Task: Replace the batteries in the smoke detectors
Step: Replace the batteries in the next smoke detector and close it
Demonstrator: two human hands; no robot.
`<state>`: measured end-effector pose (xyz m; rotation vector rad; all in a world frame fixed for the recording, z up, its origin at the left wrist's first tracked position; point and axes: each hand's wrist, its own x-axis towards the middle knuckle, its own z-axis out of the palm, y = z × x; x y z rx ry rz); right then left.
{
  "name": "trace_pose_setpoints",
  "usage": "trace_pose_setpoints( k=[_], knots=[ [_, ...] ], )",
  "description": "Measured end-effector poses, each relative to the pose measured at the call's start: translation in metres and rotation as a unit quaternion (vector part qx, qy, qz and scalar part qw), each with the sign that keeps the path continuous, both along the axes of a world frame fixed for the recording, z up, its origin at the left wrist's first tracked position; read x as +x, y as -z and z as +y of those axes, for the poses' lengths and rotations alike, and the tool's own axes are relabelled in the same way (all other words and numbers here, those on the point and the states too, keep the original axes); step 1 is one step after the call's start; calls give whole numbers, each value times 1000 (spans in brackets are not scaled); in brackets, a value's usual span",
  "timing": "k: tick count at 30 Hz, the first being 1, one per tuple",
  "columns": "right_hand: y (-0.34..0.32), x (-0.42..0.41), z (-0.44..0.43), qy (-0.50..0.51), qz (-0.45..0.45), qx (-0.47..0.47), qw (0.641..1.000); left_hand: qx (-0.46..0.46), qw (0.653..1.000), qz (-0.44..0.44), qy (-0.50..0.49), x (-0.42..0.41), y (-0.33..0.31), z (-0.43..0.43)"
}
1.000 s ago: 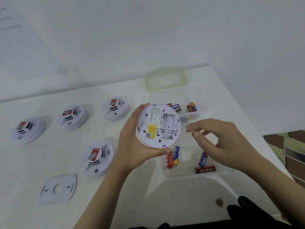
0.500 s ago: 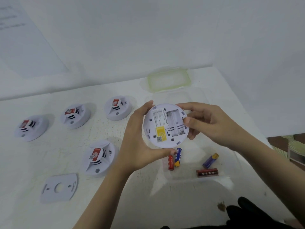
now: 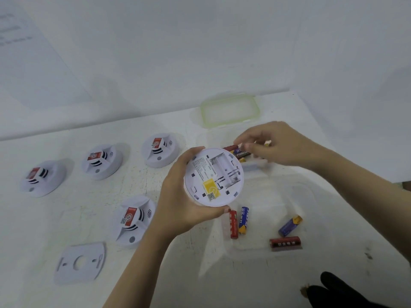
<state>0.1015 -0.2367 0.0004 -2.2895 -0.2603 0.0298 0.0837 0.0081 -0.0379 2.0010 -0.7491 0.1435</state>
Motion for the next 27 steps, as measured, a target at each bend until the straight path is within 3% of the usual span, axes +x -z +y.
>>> trace_pose_setpoints(
  k=[3, 6, 11, 16, 20, 24, 27],
  knots=[
    [-2, 20, -2, -6, -14, -188, 982, 10, 1000, -5, -27, 5, 2, 2],
    [-3, 30, 3, -47, 12, -312, 949, 1, 999, 1, -43, 8, 2, 2],
    [6, 40, 8, -74, -14, -416, 906, -7, 998, -14, -57, 12, 0, 1],
    [13, 45, 8, -86, -12, -458, 885, -12, 998, -13, -65, 14, -2, -1],
    [11, 41, 3, -61, 7, -352, 934, -7, 997, -16, -69, 15, -1, -2],
    [0, 20, 2, -9, 21, -62, 998, 12, 997, -24, -79, 16, 3, 0],
    [-10, 2, 7, 4, -2, 127, 992, 27, 996, -34, -83, 16, 6, 1]
  ],
)
